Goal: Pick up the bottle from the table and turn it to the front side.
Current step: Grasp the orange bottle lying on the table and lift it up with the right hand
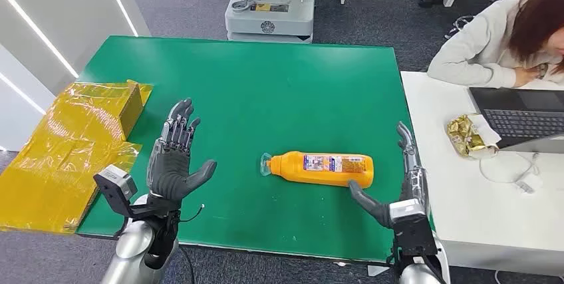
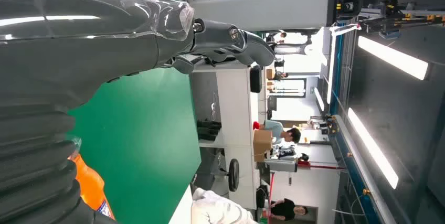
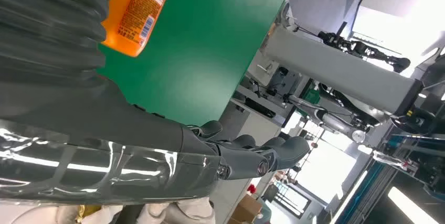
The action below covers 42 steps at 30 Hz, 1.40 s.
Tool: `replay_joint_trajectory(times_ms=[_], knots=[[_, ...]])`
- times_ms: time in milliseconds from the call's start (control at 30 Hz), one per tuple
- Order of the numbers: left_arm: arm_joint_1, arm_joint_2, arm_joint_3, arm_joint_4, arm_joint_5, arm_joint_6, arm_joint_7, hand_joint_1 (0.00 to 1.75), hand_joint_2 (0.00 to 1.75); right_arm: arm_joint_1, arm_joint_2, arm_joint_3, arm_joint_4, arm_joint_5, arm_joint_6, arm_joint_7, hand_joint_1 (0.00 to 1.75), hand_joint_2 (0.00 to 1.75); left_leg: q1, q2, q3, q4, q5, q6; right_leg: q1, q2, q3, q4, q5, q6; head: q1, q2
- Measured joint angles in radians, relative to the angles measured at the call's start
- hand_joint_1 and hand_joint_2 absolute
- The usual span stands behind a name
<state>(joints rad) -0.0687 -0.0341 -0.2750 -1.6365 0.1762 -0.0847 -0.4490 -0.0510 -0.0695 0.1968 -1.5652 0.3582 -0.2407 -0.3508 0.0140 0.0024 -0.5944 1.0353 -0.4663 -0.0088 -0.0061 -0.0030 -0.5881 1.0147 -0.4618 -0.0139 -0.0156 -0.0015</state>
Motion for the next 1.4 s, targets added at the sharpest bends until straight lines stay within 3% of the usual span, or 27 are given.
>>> replay_joint_trajectory(times_ms=[200, 467, 700, 1100, 1400], knots=[[-0.006, 0.001, 0.000, 0.013, 0.006, -0.004, -0.003, 0.00, 1.75, -0.052, -0.038, 0.018, 0.054, -0.016, 0.001, 0.005, 0.00, 1.75, 0.000, 0.000, 0.000, 0.000, 0.000, 0.000, 0.000, 0.000, 0.000, 0.000, 0.000, 0.000, 0.000, 0.000], [-0.027, 0.007, 0.000, 0.042, 0.031, -0.020, -0.010, 0.00, 1.75, -0.242, -0.131, 0.098, 0.250, -0.032, 0.052, 0.073, 0.00, 1.75, 0.000, 0.000, 0.000, 0.001, 0.002, 0.002, 0.000, 0.000, 0.000, 0.000, 0.002, 0.002, 0.000, 0.000], [-0.027, 0.014, 0.000, 0.062, 0.036, -0.041, -0.008, 0.00, 1.75, -0.277, -0.173, 0.141, 0.352, -0.006, 0.047, 0.104, 0.00, 1.75, 0.000, -0.001, -0.001, 0.001, 0.002, 0.002, 0.000, -0.001, 0.000, 0.000, 0.002, 0.002, 0.000, 0.000], [-0.025, 0.019, 0.000, 0.065, 0.029, -0.049, -0.008, 0.00, 1.75, -0.293, -0.193, 0.178, 0.409, 0.013, 0.042, 0.118, 0.00, 1.75, 0.000, -0.001, -0.001, 0.001, 0.002, 0.002, 0.000, -0.001, 0.000, 0.000, 0.002, 0.002, 0.000, 0.000], [-0.013, 0.021, 0.000, 0.064, 0.013, -0.051, 0.002, 0.00, 1.75, -0.342, -0.192, 0.227, 0.452, 0.062, 0.094, 0.173, 0.00, 1.75, 0.000, -0.001, -0.001, 0.001, 0.002, 0.002, 0.000, -0.001, 0.000, 0.000, 0.002, 0.002, 0.000, 0.000]])
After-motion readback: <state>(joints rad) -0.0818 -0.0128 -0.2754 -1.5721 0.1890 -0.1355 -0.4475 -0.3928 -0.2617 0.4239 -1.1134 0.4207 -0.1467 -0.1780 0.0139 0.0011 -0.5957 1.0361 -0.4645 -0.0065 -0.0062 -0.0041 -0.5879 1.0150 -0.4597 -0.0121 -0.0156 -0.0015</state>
